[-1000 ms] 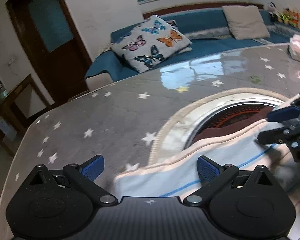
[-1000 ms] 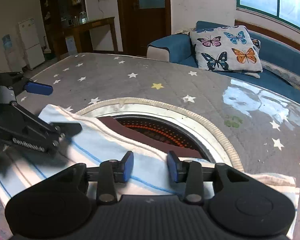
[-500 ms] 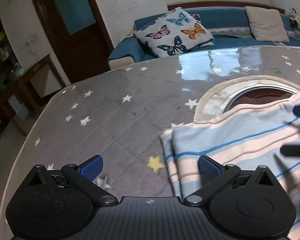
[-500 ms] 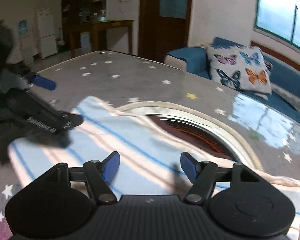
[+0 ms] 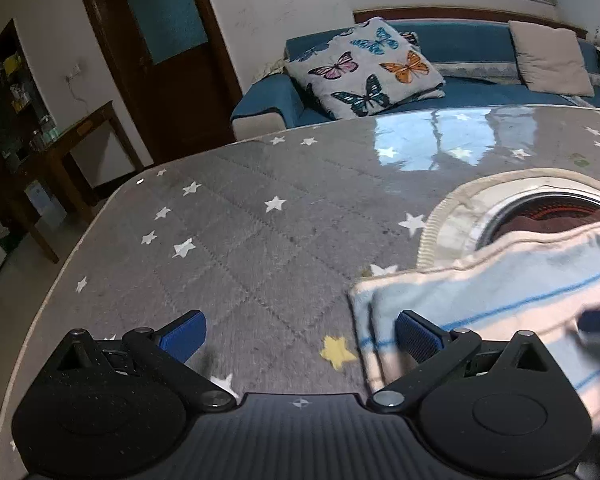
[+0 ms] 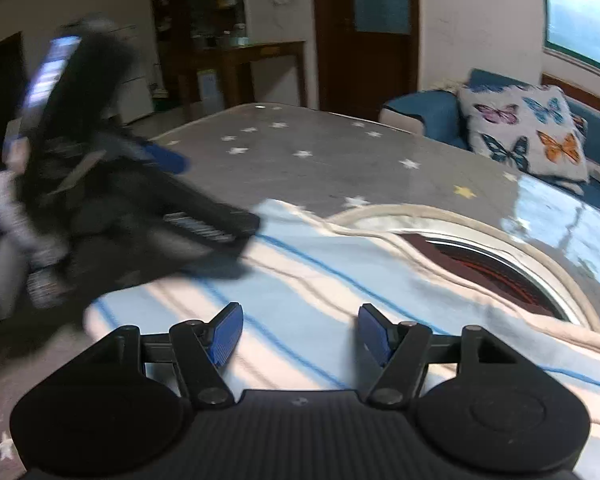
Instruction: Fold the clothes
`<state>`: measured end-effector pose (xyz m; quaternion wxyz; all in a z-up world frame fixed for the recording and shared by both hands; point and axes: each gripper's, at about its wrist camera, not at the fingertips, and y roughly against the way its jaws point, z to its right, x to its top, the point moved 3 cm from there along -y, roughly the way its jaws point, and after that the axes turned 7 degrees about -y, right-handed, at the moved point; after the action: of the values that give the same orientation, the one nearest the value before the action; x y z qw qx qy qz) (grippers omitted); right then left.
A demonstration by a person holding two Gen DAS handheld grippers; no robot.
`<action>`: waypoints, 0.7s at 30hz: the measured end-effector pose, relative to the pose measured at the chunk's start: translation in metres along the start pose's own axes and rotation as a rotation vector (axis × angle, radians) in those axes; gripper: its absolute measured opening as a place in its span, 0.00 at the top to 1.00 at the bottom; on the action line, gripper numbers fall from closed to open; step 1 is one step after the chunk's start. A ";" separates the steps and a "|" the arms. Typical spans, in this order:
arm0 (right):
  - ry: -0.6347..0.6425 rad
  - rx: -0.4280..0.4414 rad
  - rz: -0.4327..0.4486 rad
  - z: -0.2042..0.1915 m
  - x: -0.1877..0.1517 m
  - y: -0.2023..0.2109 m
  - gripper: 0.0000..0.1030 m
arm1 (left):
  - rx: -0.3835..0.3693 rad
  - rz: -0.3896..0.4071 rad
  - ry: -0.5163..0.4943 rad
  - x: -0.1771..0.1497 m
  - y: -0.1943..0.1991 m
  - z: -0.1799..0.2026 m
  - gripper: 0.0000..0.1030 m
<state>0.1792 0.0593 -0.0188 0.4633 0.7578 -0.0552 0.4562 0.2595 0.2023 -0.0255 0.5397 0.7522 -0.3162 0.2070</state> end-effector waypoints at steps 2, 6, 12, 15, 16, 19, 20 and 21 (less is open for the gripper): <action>0.036 0.025 -0.001 -0.013 -0.003 0.002 0.37 | -0.001 -0.006 0.014 -0.001 -0.004 -0.003 0.00; 0.113 0.039 0.011 -0.037 -0.011 0.003 0.37 | -0.001 -0.005 0.029 -0.003 -0.002 -0.005 0.00; 0.151 0.047 0.002 -0.059 -0.022 -0.002 0.38 | -0.006 -0.007 0.048 -0.005 0.003 -0.008 0.00; 0.156 0.045 0.023 -0.064 -0.024 0.004 0.38 | -0.010 -0.001 0.051 -0.008 0.010 -0.010 0.00; 0.149 0.051 0.028 -0.064 -0.024 0.006 0.38 | -0.010 -0.002 0.053 -0.009 0.011 -0.011 0.00; 0.171 0.058 -0.003 -0.070 -0.029 -0.001 0.38 | -0.012 -0.006 0.073 -0.013 0.015 -0.014 0.00; 0.178 0.054 -0.004 -0.071 -0.030 -0.002 0.38 | -0.013 -0.008 0.082 -0.014 0.016 -0.015 0.00; 0.181 0.049 0.002 -0.071 -0.031 -0.002 0.38 | -0.017 -0.007 0.091 -0.015 0.019 -0.017 0.00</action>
<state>0.1172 0.1036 -0.0322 0.4472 0.7245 -0.0025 0.5245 0.2360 0.2180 -0.0171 0.5608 0.7385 -0.2902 0.2364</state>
